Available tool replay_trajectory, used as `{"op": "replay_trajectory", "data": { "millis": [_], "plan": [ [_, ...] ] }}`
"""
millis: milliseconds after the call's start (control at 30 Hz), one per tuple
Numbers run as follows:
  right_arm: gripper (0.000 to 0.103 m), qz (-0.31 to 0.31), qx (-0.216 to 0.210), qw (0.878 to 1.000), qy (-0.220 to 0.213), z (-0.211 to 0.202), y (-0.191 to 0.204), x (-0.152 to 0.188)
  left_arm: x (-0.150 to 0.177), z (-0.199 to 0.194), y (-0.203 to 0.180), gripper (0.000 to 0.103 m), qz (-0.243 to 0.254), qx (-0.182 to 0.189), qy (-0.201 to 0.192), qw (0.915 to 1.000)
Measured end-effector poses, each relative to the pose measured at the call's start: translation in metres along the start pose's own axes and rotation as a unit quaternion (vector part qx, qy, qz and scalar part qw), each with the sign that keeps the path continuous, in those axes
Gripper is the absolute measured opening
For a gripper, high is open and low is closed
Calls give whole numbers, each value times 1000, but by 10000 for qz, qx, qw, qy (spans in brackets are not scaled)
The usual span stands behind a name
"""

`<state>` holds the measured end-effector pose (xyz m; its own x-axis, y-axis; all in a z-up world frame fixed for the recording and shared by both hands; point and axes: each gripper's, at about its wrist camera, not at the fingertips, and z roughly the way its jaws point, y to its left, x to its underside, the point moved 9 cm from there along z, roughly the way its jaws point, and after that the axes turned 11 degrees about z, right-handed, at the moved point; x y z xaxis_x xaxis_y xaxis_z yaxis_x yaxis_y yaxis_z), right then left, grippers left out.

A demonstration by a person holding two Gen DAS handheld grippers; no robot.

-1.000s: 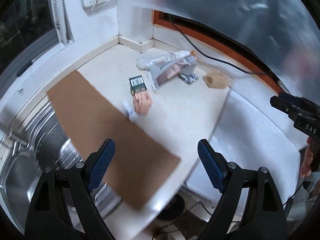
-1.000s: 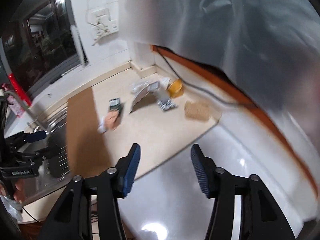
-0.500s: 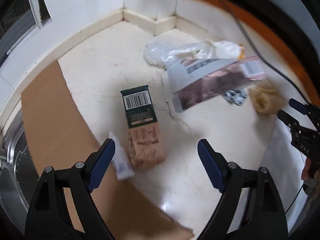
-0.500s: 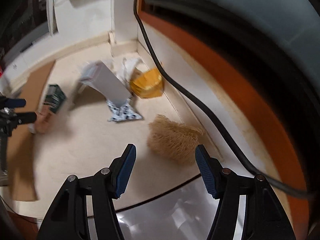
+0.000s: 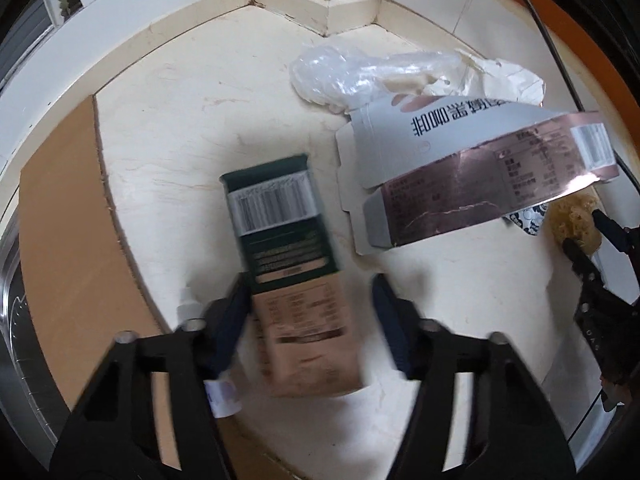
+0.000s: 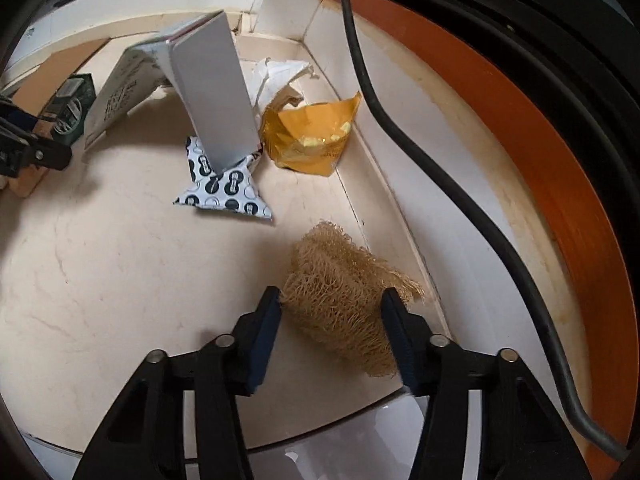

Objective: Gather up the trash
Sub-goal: 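Grasp the loofah sponge with the right gripper while the left grasps the green snack box, then carry the green snack box and loofah sponge down over the floor bin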

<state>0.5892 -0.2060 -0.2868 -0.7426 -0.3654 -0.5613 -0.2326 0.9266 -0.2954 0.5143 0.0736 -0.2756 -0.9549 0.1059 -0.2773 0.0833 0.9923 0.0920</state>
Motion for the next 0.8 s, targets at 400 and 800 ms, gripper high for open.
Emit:
{"op": "replay_trajectory", "data": {
  "millis": [400,800],
  "plan": [
    [32,526,-688,9960,-204,-31,-5,12,11,-39,-19,37,20,248,-427,9988],
    [32,1739,-1766,9687,-132,-135,28,39,75,-155,-61,37,522,451,-935,9932]
  ]
}}
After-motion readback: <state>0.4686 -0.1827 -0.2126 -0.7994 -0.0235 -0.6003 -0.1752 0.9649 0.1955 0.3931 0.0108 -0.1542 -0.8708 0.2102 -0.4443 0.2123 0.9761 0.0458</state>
